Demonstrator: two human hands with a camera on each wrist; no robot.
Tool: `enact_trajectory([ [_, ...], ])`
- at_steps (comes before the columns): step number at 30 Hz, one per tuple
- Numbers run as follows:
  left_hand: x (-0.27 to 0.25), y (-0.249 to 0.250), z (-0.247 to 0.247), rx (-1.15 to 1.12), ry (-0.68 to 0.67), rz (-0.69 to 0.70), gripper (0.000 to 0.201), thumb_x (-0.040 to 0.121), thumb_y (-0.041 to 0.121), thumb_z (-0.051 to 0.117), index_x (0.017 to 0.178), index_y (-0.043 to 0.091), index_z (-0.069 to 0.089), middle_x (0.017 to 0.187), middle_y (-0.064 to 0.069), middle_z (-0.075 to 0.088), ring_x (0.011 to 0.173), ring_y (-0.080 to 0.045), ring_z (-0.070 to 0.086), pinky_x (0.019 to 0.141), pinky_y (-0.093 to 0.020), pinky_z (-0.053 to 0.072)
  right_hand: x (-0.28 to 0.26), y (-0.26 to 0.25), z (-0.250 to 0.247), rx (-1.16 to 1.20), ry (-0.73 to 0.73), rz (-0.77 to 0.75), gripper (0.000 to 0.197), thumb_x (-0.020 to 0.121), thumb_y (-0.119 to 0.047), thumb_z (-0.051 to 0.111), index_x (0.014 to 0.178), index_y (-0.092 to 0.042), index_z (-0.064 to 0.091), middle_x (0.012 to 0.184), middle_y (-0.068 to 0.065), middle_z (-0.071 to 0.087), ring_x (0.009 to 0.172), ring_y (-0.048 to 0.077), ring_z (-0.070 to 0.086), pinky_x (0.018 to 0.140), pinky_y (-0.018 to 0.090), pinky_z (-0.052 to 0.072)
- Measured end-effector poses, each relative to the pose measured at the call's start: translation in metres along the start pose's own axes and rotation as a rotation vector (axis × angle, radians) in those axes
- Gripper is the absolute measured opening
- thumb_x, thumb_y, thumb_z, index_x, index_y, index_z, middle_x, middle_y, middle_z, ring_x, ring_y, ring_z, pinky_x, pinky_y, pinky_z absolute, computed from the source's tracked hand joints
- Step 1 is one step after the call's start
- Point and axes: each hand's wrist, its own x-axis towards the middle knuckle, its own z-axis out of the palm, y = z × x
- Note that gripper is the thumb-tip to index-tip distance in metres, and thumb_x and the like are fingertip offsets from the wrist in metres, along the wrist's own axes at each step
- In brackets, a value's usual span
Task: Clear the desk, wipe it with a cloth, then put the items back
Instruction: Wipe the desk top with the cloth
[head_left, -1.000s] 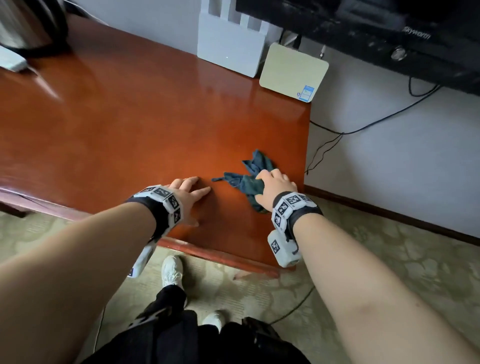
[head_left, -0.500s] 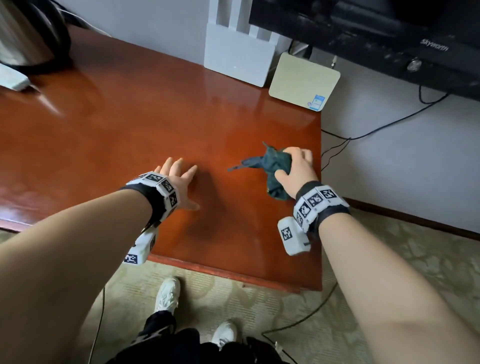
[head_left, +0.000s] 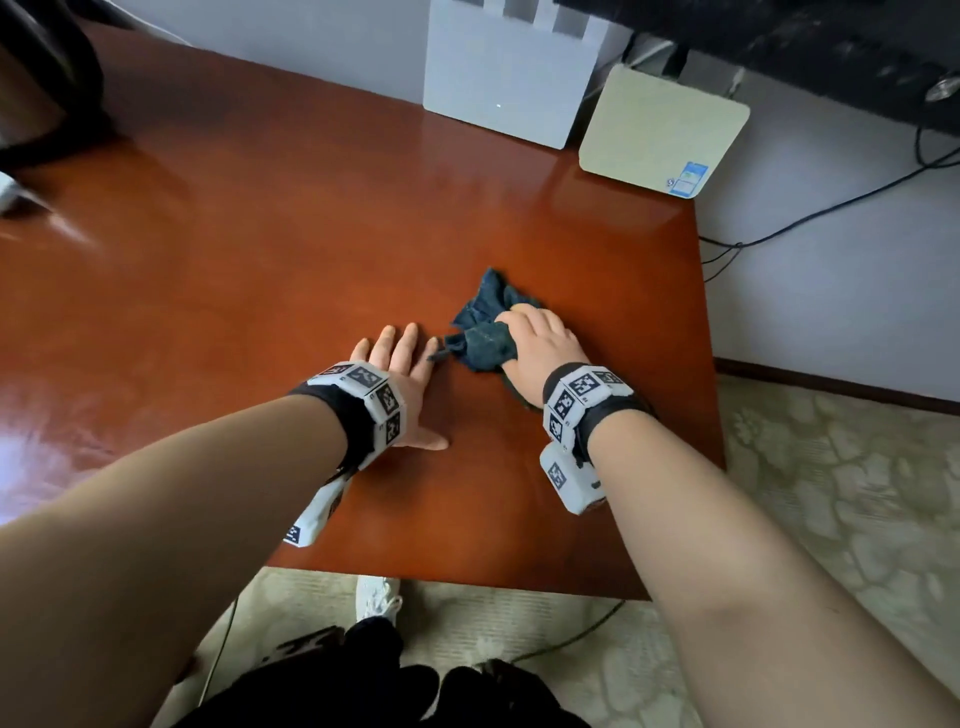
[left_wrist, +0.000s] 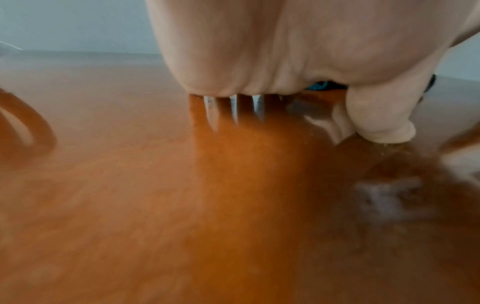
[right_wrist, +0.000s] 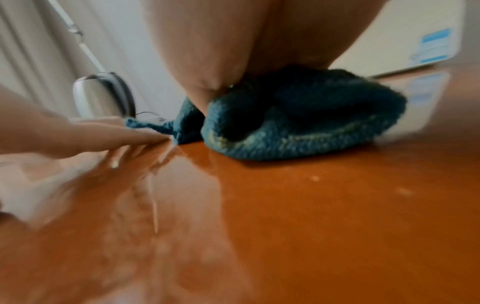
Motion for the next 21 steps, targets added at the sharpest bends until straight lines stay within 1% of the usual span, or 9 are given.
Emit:
enact_trajectory([
  [3,-0.001,0.001,-0.001,-0.001,-0.007,-0.004,0.119,0.072,0.073,0.055,0.148,0.02,-0.02,0.156,-0.008,-0.021,0.145,-0.031,-0.013,0.118,-0.046,0.0,-0.02,0.024,0.003,0.022,0.068,0.168,0.05,0.091,-0.02,0.048,0.139,-0.021,0.034,0.15,0.0,0.028,0.138,0.024,0.023,0.11,0.036,0.024],
  [6,0.002,0.003,0.0,0.009,0.0,-0.021,0.12,0.071,0.074,0.056,0.147,0.02,-0.02,0.156,-0.008,-0.021,0.145,-0.03,-0.012,0.118,-0.046,0.001,-0.06,0.066,0.005,0.026,0.14,0.444,0.049,0.092,-0.023,0.047,0.14,-0.019,0.033,0.15,0.004,0.029,0.135,0.029,0.026,0.107,0.037,0.027],
  [9,0.001,0.005,0.001,-0.008,0.022,-0.034,0.121,0.071,0.072,0.059,0.148,0.019,-0.018,0.157,-0.007,-0.019,0.146,-0.03,-0.01,0.118,-0.045,0.002,-0.112,0.104,0.007,0.049,0.083,0.751,0.05,0.095,-0.025,0.044,0.142,-0.019,0.027,0.149,0.011,0.025,0.133,0.034,0.027,0.107,0.04,0.028],
  [11,-0.006,0.006,0.003,-0.043,0.049,-0.036,0.117,0.072,0.069,0.059,0.149,0.021,-0.015,0.157,-0.006,-0.018,0.146,-0.028,-0.01,0.118,-0.044,0.003,-0.146,0.12,0.01,0.14,0.055,0.899,0.049,0.096,-0.025,0.044,0.141,-0.015,0.028,0.143,0.017,0.033,0.128,0.037,0.035,0.102,0.043,0.034],
  [12,-0.01,0.007,0.004,-0.065,0.067,-0.034,0.113,0.074,0.069,0.058,0.149,0.023,-0.013,0.157,-0.004,-0.017,0.146,-0.027,-0.009,0.118,-0.042,0.003,-0.161,0.125,0.011,0.192,0.07,0.928,0.047,0.095,-0.022,0.046,0.138,-0.011,0.031,0.138,0.02,0.04,0.124,0.039,0.042,0.098,0.043,0.038],
  [14,-0.022,0.007,0.013,-0.121,0.107,-0.038,0.103,0.078,0.067,0.054,0.15,0.026,-0.007,0.158,-0.001,-0.013,0.146,-0.025,-0.006,0.118,-0.041,0.005,-0.185,0.13,0.014,0.252,0.13,0.907,0.043,0.093,-0.017,0.05,0.133,-0.005,0.038,0.129,0.024,0.048,0.117,0.04,0.049,0.093,0.043,0.042],
  [17,-0.044,0.008,0.03,-0.177,0.133,-0.051,0.095,0.082,0.063,0.053,0.151,0.027,-0.001,0.159,-0.001,-0.008,0.146,-0.025,-0.003,0.118,-0.042,0.01,-0.204,0.128,0.008,0.284,0.226,0.825,0.047,0.091,-0.017,0.052,0.135,-0.006,0.037,0.129,0.025,0.047,0.117,0.042,0.049,0.095,0.045,0.041],
  [19,-0.06,0.006,0.044,-0.19,0.117,-0.064,0.096,0.081,0.062,0.055,0.151,0.026,-0.001,0.158,-0.002,-0.009,0.146,-0.026,-0.004,0.119,-0.043,0.011,-0.21,0.119,-0.003,0.306,0.299,0.756,0.048,0.091,-0.017,0.052,0.136,-0.007,0.037,0.132,0.025,0.045,0.118,0.042,0.048,0.096,0.045,0.042],
  [21,-0.075,-0.003,0.059,-0.192,0.094,-0.111,0.102,0.079,0.064,0.057,0.151,0.024,-0.004,0.158,-0.004,-0.01,0.146,-0.027,-0.005,0.12,-0.042,0.009,-0.21,0.103,-0.013,0.325,0.35,0.638,0.048,0.091,-0.017,0.053,0.135,-0.008,0.038,0.133,0.024,0.044,0.12,0.041,0.047,0.098,0.045,0.042],
])
